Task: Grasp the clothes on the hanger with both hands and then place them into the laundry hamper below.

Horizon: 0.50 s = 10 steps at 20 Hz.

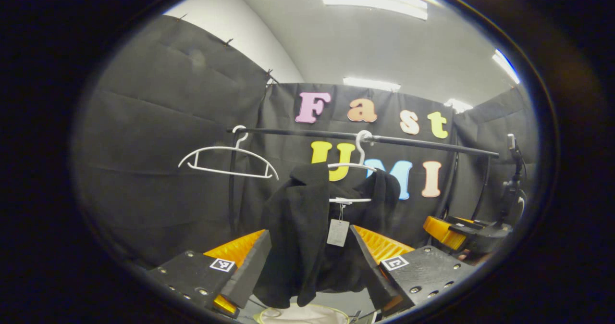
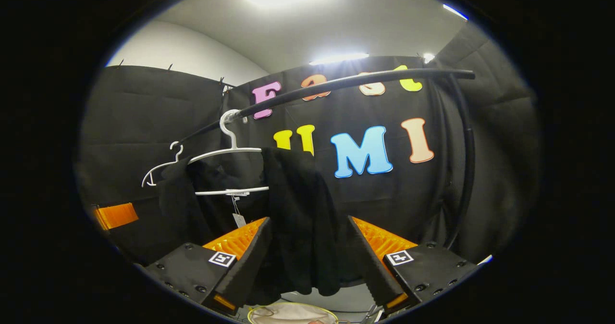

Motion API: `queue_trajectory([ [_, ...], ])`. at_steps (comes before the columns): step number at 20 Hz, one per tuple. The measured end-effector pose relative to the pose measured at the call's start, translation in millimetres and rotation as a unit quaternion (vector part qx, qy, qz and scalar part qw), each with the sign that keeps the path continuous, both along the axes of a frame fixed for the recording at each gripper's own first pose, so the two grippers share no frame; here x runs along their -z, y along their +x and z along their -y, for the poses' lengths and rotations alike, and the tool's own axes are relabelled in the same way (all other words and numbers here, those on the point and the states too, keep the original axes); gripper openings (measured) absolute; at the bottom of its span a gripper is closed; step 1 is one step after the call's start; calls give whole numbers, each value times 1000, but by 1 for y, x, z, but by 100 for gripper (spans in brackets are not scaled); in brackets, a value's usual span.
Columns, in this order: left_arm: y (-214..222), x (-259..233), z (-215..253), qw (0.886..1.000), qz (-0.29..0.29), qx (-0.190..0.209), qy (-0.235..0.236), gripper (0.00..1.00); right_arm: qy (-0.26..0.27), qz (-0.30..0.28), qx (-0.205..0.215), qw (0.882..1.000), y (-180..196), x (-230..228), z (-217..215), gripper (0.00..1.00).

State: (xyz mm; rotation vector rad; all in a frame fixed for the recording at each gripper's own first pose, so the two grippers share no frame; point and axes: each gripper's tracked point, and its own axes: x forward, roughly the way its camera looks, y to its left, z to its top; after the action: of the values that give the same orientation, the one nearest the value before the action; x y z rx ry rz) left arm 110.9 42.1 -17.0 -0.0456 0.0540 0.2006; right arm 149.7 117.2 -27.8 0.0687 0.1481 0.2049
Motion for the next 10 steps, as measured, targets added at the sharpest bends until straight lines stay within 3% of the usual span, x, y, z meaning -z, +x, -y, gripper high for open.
queue_trajectory([
  [10, 93, 28, -5, 997, -15, -74, -13, 95, 13, -29, -50, 998, 60, 40, -10, 98],
])
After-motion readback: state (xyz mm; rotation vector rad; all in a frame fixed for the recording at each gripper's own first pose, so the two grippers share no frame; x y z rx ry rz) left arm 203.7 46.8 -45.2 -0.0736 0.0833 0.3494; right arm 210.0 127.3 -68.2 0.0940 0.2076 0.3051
